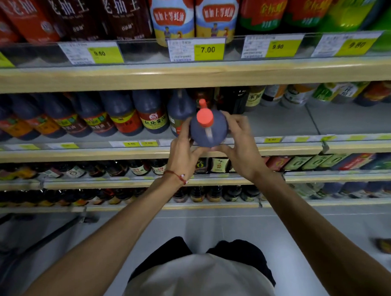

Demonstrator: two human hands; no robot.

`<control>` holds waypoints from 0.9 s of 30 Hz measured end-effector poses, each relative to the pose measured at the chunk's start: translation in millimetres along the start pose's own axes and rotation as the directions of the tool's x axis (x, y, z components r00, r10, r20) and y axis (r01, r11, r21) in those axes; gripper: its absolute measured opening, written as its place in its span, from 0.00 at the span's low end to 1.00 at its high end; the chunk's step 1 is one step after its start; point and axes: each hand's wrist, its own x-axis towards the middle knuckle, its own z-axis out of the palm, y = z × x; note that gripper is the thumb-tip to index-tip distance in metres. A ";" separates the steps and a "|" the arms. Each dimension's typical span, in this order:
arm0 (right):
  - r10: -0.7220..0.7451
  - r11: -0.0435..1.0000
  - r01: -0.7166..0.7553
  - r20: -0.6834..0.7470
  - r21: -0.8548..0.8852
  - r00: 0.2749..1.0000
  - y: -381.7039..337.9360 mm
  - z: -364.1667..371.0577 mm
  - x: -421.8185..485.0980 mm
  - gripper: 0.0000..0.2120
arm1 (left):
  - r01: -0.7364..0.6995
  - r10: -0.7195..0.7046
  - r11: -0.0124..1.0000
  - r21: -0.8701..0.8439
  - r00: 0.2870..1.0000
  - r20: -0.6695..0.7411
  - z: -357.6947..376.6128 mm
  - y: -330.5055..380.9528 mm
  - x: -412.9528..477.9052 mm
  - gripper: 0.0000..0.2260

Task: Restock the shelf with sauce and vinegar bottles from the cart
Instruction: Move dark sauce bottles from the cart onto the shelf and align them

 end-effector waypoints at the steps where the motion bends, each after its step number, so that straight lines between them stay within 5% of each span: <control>1: -0.024 0.999 0.023 -0.043 -0.042 0.999 0.7 3.3 3.4 0.41 | -0.031 0.033 0.998 0.050 0.999 -0.026 2.5 -3.2 4.1 0.35; 8: -0.017 0.999 0.010 -0.152 -0.045 0.988 20.5 21.8 25.3 0.39 | -0.144 0.177 0.960 0.240 0.976 -0.125 14.2 -28.0 32.8 0.29; 14: 0.014 1.000 -0.010 -0.192 0.021 0.981 41.2 40.6 40.7 0.39 | -0.143 0.199 0.948 0.283 0.963 -0.180 22.6 -52.0 48.5 0.34; 27: 0.135 0.968 -0.069 -0.267 0.242 0.954 54.0 52.3 55.6 0.37 | -0.040 0.032 0.998 -0.038 0.980 -0.198 30.3 -77.6 70.3 0.39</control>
